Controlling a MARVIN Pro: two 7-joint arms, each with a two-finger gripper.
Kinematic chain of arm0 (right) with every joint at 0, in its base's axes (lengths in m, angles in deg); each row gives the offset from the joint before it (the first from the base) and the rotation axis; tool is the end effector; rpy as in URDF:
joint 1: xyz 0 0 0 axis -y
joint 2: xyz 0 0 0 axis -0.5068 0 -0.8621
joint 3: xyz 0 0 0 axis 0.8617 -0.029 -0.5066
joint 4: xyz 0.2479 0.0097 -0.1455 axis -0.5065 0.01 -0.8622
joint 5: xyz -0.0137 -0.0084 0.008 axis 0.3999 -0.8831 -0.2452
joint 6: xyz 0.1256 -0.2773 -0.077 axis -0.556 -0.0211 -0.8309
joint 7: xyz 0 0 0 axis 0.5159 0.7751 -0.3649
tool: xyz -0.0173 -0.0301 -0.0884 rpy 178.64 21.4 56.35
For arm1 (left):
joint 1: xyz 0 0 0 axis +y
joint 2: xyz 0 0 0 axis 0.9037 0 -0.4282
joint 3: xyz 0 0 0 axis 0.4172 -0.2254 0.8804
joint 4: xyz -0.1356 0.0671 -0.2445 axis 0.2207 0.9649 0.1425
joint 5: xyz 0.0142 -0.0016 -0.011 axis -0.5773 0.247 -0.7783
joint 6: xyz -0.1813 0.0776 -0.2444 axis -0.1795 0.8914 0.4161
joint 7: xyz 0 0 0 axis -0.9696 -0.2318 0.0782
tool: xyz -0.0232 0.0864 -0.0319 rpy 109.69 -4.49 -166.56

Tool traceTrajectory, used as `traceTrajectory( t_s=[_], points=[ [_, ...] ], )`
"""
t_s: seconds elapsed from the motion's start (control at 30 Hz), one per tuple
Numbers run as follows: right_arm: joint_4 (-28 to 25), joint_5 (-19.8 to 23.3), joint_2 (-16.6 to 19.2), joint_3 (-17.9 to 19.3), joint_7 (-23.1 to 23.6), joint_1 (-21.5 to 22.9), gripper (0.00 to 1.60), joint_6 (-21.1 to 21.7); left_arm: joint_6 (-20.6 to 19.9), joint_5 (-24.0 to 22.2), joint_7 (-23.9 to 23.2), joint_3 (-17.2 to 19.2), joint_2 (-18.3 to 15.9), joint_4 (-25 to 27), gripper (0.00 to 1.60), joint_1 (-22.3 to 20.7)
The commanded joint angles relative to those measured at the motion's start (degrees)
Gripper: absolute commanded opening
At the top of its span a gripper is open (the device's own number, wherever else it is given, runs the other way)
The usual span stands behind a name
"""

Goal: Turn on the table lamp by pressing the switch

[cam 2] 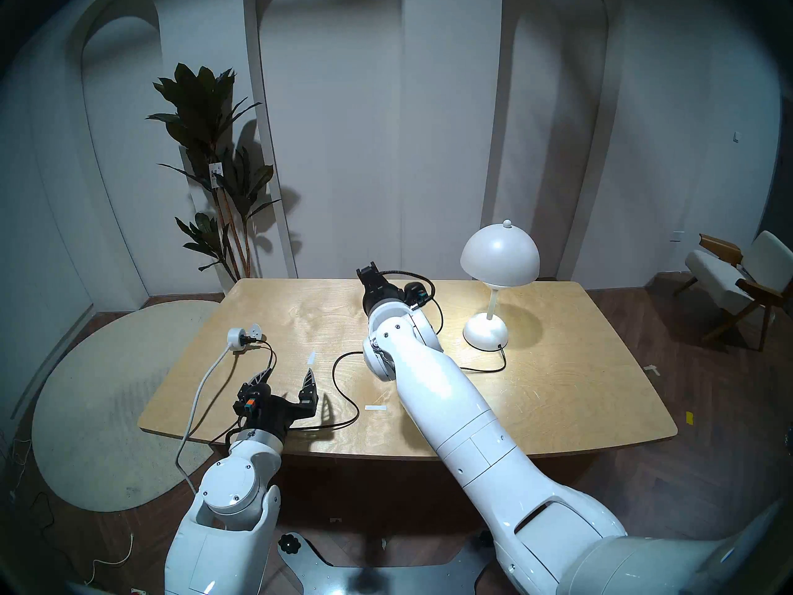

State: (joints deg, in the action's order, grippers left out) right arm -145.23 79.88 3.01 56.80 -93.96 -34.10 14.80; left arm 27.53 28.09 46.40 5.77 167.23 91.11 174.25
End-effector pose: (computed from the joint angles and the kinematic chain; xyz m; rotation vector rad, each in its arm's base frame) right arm 0.4912 0.1663 -0.2106 -1.7703 0.8499 -1.3284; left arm 0.3238 -0.0158 -0.3455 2.3169 -0.0025 2.0783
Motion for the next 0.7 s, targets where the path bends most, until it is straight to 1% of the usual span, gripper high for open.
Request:
traceTrajectory(
  t_s=[0.0, 0.13, 0.23, 0.27, 0.3, 0.33, 0.37, 0.4, 0.43, 0.53, 0.67],
  points=[
    [-6.85, -8.25, 6.84, -1.53, -4.24, 2.62, 1.60, 2.36, 0.30, -0.01, 0.01, 0.03, 0.02, 1.02, 1.60, -0.49],
    [-9.47, -12.45, 9.44, -2.29, -6.91, 2.74, 1.60, 4.61, 0.29, -0.01, 0.01, 0.03, 0.02, 0.98, 1.60, -0.50],
    [-12.07, -16.12, 12.10, -3.54, -9.42, 2.86, 1.60, 6.92, 0.30, -0.01, 0.01, 0.03, 0.02, 0.97, 1.60, -0.51],
    [-12.38, -17.27, 12.40, -3.81, -9.91, 2.95, 1.60, 7.48, 0.30, -0.01, 0.01, 0.03, 0.02, 0.96, 1.60, -0.51],
    [-13.76, -18.35, 13.77, -4.61, -10.88, 2.93, 1.60, 8.50, 0.30, -0.01, 0.01, 0.03, 0.02, 0.96, 1.60, -0.51],
    [-14.12, -19.92, 14.15, -5.21, -11.54, 3.07, 1.60, 9.29, 0.30, -0.01, 0.01, 0.03, 0.02, 0.95, 1.60, -0.52],
    [-14.76, -20.46, 14.80, -5.80, -11.92, 3.06, 1.60, 9.77, 0.30, -0.01, 0.01, 0.03, 0.02, 0.96, 1.60, -0.52],
    [-16.10, -22.15, 15.74, -6.71, -12.96, 3.00, 1.60, 11.01, 0.31, -0.01, 0.01, 0.03, 0.02, 0.96, 1.60, -0.52],
    [-16.01, -23.11, 15.92, -7.25, -13.35, 3.27, 1.60, 11.53, 0.31, -0.01, 0.01, 0.03, 0.02, 0.97, 1.60, -0.51],
    [-18.69, -26.62, 17.68, -9.09, -15.64, 3.68, 1.60, 14.24, 0.32, -0.01, 0.02, 0.03, 0.02, 1.01, 1.60, -0.50],
    [-21.41, -30.71, 19.10, -10.96, -18.20, 5.24, 1.60, 17.65, 0.32, -0.01, 0.02, 0.03, 0.02, 1.05, 1.60, -0.49]
  ],
)
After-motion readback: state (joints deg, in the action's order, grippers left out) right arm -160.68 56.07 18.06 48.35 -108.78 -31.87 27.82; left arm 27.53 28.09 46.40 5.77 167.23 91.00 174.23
